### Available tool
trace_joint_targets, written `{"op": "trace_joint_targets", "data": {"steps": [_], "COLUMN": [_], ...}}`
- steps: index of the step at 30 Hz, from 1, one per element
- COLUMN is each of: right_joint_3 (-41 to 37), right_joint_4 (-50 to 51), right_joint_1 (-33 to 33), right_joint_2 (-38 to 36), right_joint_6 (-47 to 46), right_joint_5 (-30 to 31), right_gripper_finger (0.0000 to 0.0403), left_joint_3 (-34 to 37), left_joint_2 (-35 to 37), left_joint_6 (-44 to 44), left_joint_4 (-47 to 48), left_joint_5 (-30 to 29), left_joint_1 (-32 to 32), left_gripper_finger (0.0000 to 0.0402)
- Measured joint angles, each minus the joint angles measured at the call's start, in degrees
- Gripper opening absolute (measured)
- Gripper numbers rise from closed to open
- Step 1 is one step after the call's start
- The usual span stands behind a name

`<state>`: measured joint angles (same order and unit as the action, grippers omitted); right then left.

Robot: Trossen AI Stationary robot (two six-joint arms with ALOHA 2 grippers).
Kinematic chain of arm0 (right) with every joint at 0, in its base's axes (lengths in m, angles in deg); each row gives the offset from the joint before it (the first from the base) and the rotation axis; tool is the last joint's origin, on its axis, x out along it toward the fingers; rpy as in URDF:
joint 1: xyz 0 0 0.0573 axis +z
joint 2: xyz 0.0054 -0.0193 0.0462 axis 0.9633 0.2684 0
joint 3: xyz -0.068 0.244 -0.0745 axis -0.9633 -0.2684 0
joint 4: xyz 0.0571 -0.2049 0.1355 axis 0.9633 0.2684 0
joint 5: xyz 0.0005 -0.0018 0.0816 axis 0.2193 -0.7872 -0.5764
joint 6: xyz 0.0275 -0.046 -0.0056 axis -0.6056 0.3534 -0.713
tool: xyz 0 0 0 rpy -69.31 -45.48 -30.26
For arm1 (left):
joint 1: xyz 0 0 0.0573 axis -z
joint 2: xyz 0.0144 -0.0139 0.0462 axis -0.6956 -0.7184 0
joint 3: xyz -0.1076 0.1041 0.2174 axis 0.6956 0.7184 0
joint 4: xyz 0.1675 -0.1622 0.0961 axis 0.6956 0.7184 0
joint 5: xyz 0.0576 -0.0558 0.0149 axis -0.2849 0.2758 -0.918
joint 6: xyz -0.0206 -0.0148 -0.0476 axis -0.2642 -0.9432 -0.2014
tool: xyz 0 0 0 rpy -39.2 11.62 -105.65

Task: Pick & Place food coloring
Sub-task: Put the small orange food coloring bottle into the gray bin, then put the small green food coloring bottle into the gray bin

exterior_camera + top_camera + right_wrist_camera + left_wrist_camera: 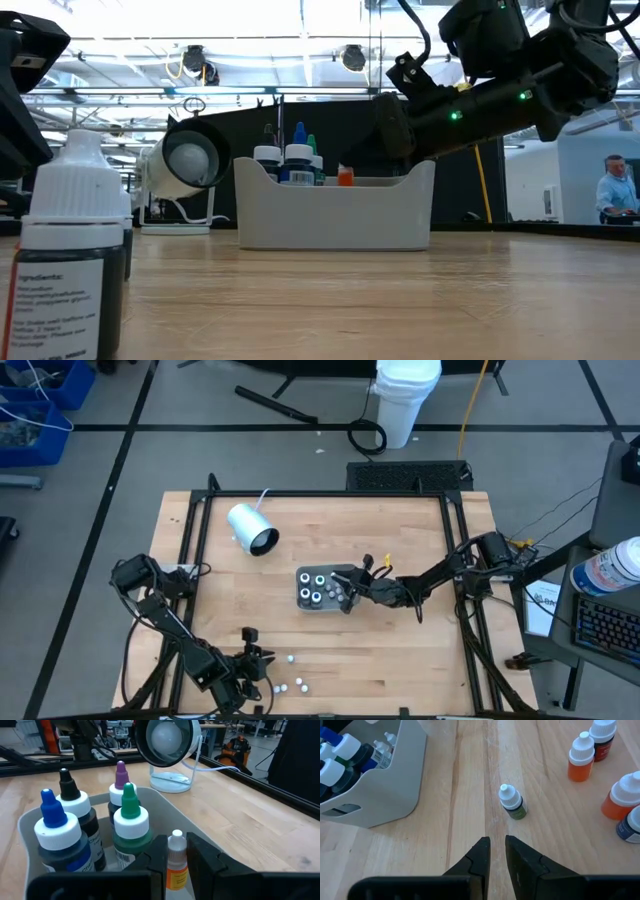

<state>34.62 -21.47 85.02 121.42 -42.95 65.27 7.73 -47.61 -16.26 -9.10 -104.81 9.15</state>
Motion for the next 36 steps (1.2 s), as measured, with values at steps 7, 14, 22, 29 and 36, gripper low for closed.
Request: {"op": "trace_joint_targets", "data": {"steps": [7,14,22,29,36], "right_joint_3": [0.0,0.0,0.0,0.0,0.0], "right_joint_4": [0.8,0.7,0.8,-0.8,1.2], "right_joint_1": [-0.1,-0.1,-0.1,0.9,4.3], "right_joint_2": [0.0,0.0,0.0,-1.0,-9.2], "right_joint_6": [0.5,0.0,0.0,6.6,17.7], "right_joint_5": [-0.1,-0.2,-0.3,-0.2,0.2], "right_gripper_finger": [0.0043,0.0071,0.0113,0.012,0.0106], "left_joint_3": [0.0,0.0,0.0,0.0,0.0], "left_joint_2": [0.0,0.0,0.0,0.0,0.0], "left_joint_6": [0.0,0.0,-0.6,0.0,0.3], "left_joint_4": [0.0,0.0,0.0,0.0,0.0], "left_joint_5": [0.0,0.3,0.3,0.3,-0.6], "left_joint_1": [0.0,0.0,0.0,0.0,0.0], "left_gripper_finger": [0.0067,0.0067,0.0067,0.0067,0.0067]}}
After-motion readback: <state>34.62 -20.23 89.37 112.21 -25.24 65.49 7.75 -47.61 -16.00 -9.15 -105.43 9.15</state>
